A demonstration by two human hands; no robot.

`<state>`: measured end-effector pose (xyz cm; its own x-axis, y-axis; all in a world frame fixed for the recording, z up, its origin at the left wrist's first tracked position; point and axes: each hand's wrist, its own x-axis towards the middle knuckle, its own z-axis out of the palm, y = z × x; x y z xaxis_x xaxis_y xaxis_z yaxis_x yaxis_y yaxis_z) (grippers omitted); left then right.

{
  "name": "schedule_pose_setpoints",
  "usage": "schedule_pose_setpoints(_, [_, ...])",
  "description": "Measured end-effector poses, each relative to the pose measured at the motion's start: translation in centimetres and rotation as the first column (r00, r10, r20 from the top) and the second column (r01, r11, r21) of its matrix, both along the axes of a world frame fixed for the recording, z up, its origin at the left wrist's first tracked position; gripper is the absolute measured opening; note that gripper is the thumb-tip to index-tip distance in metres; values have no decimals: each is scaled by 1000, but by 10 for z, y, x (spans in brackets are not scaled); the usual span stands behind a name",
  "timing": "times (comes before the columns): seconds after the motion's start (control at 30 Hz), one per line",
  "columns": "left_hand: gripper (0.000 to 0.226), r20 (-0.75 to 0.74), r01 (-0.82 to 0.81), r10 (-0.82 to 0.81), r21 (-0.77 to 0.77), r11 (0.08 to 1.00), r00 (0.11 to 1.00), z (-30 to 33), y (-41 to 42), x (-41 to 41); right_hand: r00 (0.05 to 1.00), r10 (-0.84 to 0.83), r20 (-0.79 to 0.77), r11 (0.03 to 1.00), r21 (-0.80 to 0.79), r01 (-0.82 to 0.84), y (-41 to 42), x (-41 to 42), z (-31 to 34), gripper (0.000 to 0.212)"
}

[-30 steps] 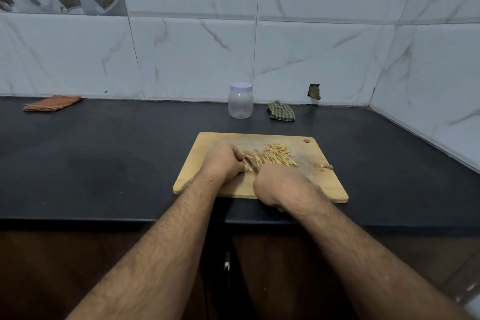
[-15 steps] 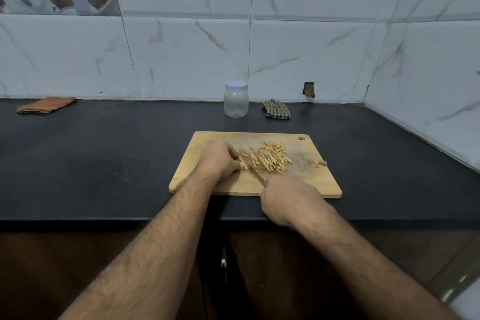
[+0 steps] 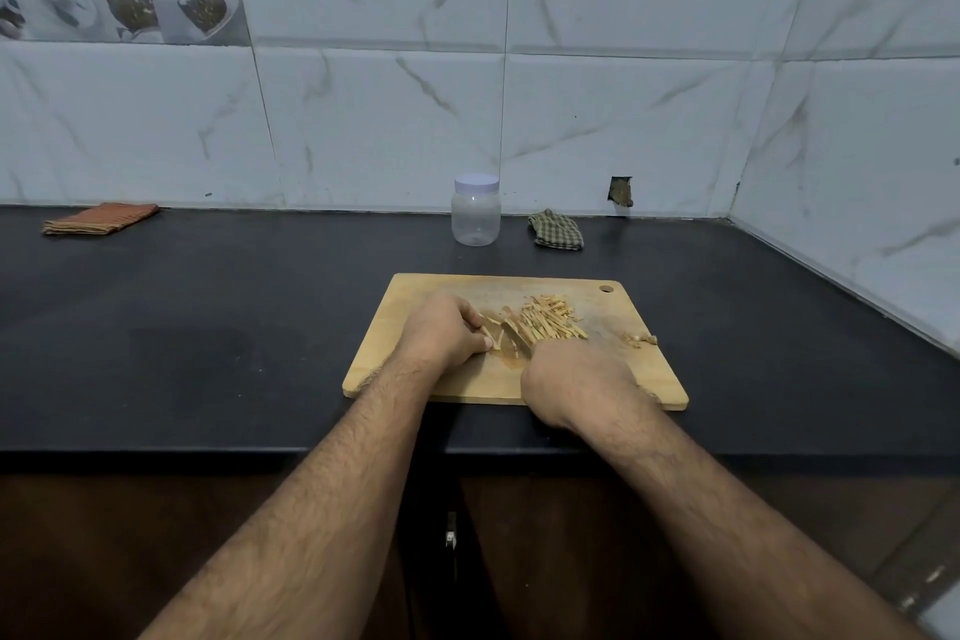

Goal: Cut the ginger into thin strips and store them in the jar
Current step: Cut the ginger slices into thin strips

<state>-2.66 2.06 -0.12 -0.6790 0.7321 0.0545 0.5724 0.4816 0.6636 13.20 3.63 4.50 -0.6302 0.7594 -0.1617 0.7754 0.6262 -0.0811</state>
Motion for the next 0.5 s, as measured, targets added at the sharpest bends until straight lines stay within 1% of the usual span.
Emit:
schedule_pose_setpoints(0.07, [17,-5,-2,2,-3,1000,1000,-1,0,0,1000,8,-11,1000,5,-8,0,0,-1,32])
schedule_pose_setpoints(0.3, [16,-12,-2,2,2,1000,1000,-1,1,-1,998,6,-62,998,-58,-10,-6,3,-10,34])
schedule_pose_setpoints(0.5, [17,-11,-5,5,-4,1000,1000,0,0,0,997,-9,-70,997,-72,4,-7,9,-13,31])
